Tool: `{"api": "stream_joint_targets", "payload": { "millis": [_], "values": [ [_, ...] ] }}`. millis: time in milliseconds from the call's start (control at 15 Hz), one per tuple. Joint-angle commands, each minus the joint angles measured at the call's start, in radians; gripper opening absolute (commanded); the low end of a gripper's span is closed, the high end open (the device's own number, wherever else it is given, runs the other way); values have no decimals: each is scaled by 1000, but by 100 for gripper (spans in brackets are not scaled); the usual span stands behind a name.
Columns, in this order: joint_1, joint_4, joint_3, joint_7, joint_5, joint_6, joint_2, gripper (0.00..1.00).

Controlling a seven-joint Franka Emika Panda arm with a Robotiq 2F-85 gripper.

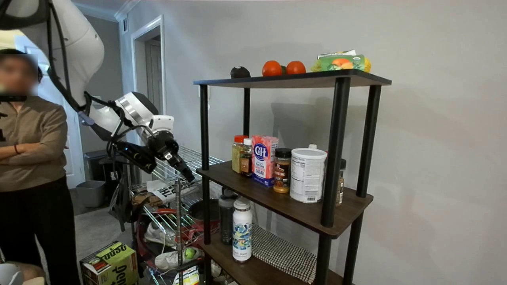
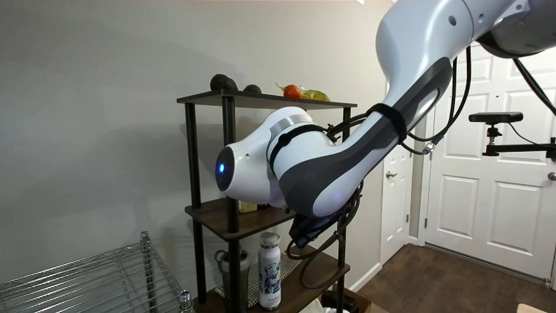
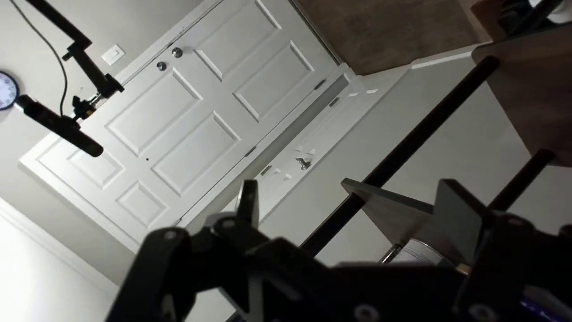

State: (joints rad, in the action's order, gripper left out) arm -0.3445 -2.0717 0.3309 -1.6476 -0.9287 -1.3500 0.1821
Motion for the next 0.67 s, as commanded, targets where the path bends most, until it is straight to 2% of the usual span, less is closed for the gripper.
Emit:
{"api": "stream_joint_targets", "payload": {
  "millis": [0, 333, 600],
  "values": [
    [6, -22, -18, -141, 7, -114, -31, 100],
    [15, -40, -43, -261, -9, -235, -39, 100],
    [26, -44, -63, -307, -13, -316, -39, 100]
  ]
}}
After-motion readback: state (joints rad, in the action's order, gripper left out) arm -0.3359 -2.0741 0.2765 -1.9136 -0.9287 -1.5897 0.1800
